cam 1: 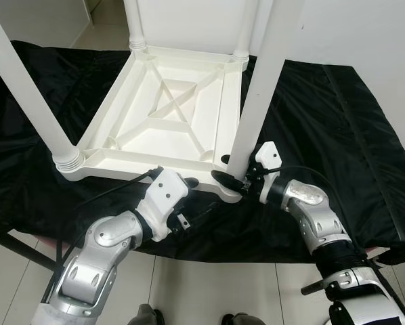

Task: Building children table

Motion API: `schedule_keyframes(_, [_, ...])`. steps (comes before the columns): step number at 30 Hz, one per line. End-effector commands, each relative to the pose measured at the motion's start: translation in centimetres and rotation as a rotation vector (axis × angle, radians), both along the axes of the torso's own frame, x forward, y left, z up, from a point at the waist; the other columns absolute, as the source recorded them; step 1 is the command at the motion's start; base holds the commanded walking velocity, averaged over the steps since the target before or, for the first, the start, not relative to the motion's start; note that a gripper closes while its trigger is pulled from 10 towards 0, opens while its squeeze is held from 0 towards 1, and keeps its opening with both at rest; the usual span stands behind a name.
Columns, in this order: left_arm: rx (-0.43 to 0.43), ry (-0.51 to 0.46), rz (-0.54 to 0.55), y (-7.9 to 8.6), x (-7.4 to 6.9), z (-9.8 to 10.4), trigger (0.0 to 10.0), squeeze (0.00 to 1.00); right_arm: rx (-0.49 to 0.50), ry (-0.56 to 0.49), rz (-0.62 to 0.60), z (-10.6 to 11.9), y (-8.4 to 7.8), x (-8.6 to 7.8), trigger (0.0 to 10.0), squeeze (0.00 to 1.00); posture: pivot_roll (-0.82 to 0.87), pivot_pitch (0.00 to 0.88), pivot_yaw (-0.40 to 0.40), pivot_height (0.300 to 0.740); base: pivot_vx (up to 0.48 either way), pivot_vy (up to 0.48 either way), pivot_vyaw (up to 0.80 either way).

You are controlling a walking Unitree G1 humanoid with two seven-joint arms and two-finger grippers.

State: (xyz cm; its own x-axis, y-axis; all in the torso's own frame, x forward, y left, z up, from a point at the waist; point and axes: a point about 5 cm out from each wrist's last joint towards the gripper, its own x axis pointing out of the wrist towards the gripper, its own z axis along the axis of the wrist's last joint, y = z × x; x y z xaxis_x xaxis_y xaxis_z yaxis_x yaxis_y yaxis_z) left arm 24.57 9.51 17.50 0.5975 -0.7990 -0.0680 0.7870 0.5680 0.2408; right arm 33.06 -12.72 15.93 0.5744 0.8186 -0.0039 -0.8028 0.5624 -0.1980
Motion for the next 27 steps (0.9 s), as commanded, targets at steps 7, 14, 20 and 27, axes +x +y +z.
schedule_keyframes(7, [0.012, -0.033, 0.055, 0.1, 0.7, -0.2, 10.0, 0.00, 0.075, 0.054, -0.120, -0.8, -1.0, 0.7, 10.0, 0.00, -0.08, 0.051, -0.022, 0.740, 0.000, 0.000, 0.00])
schedule_keyframes(14, [0.012, -0.042, 0.071, 0.0, 1.0, -0.3, 10.0, 0.00, 0.102, -0.018, -0.279, -0.9, -1.1, 0.2, 10.0, 0.00, -0.09, 0.046, -0.022, 0.740, 0.000, 0.000, 0.00])
schedule_keyframes(20, [0.007, -0.045, 0.078, -0.1, 1.1, -0.4, 10.0, 0.00, 0.135, -0.034, -0.413, -1.0, -1.0, -0.1, 10.0, 0.00, -0.10, 0.045, -0.021, 0.740, 0.000, 0.000, 0.00])
schedule_keyframes(27, [-0.007, -0.043, 0.085, -0.3, 0.9, -0.7, 10.0, 0.00, 0.172, -0.003, -0.740, -2.6, 0.1, -1.5, 10.0, 0.00, -0.10, 0.054, -0.022, 0.740, 0.000, 0.000, 0.00])
